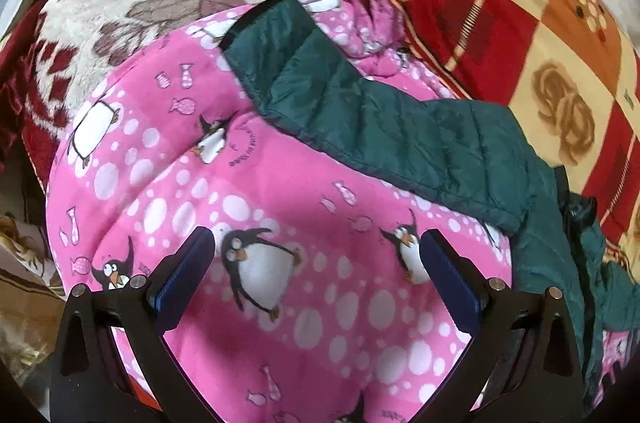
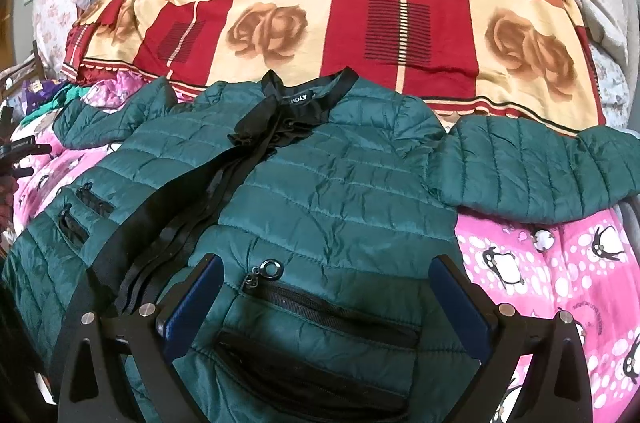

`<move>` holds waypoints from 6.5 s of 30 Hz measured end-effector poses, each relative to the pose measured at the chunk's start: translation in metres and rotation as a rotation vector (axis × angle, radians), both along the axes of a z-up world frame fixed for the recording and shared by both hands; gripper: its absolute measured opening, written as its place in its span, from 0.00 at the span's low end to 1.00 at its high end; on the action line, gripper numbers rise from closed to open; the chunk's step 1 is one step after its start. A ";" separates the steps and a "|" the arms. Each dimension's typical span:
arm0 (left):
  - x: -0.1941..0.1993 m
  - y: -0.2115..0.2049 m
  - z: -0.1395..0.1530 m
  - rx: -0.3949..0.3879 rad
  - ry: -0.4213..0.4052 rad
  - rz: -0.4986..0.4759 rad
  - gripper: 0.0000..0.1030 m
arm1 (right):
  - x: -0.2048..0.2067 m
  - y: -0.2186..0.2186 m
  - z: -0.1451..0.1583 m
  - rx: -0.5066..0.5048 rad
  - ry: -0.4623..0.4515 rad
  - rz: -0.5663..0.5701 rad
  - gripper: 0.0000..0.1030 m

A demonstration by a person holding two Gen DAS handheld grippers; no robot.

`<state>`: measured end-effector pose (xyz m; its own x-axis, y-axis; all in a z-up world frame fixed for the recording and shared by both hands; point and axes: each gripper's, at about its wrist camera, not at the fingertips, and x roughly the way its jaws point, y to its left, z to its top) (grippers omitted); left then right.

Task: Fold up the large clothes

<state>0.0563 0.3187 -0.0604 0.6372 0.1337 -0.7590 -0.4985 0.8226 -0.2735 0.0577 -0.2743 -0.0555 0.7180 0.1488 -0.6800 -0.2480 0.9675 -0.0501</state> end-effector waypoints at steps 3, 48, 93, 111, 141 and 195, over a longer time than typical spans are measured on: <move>0.000 0.016 -0.004 -0.040 -0.011 0.044 1.00 | -0.001 0.001 -0.002 -0.002 0.010 0.008 0.99; 0.083 0.091 0.043 -0.074 -0.296 -0.013 0.09 | 0.028 0.024 -0.045 -0.058 0.196 0.065 0.99; 0.172 -0.524 -0.004 -0.066 -0.024 -0.915 0.10 | -0.041 -0.203 -0.012 0.245 0.177 -0.582 0.94; 0.129 -0.407 0.031 -0.116 -0.081 -0.862 0.46 | -0.027 -0.173 -0.006 0.214 0.139 -0.623 0.94; 0.248 -0.228 -0.035 -0.049 0.050 -0.451 0.63 | 0.205 -0.017 -0.058 0.144 0.275 -0.240 0.46; 0.101 -0.227 -0.016 0.307 0.063 -0.475 0.72 | 0.085 -0.409 0.095 0.449 -0.154 -0.772 0.28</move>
